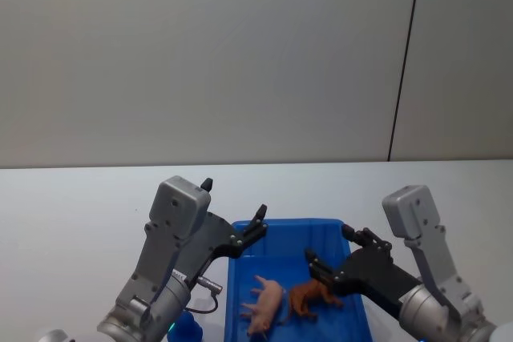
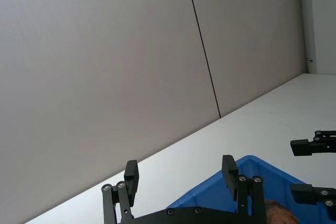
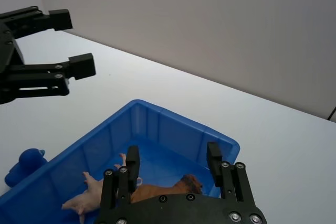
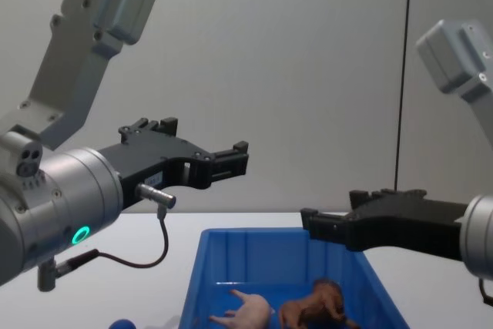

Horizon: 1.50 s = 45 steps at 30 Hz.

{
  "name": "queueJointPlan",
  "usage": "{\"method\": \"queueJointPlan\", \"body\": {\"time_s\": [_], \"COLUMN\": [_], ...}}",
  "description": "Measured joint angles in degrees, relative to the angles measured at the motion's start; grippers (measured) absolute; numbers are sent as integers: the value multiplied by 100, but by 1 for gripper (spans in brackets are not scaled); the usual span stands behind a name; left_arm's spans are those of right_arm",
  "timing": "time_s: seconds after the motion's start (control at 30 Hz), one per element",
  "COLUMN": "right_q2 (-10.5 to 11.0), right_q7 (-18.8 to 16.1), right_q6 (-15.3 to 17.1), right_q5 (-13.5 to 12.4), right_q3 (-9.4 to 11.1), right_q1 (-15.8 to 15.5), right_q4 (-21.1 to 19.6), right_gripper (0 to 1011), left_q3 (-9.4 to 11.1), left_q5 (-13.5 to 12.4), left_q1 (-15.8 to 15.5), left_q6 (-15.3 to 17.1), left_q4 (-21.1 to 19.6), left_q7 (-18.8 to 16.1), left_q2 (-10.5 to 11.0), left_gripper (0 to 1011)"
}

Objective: Pick up the two dolls from the table and place them into the box.

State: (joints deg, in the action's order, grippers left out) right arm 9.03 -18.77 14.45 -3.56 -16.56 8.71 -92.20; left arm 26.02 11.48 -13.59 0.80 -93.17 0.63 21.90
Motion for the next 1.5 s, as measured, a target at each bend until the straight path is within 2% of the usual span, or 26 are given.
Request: {"method": "queueJointPlan", "body": {"time_s": [0.27,0.37,0.7,0.93,1.2,1.5], "right_q2": [-12,7,142,241,306,343], "right_q7": [323,519,1193,1539,1744,1877], "right_q6": [107,138,174,154,136,124], "right_q5": [27,25,-115,-229,-299,-341], "right_q3": [20,43,170,253,305,336], "right_q1": [0,-51,-359,-569,-700,-781], "right_q4": [35,-2,-251,-403,-498,-559], "right_gripper": [960,1001,1001,1001,1001,1001], "left_q3": [0,0,0,0,-6,-69], "left_q5": [0,0,0,0,4,159], "left_q1": [0,0,0,0,10,133], "left_q6": [0,0,0,0,7,261], "left_q4": [0,0,0,0,-3,-129], "left_q7": [0,0,0,0,1,-146], "left_q2": [0,0,0,0,2,106], "left_gripper": [1001,1001,1001,1001,1001,1001]}}
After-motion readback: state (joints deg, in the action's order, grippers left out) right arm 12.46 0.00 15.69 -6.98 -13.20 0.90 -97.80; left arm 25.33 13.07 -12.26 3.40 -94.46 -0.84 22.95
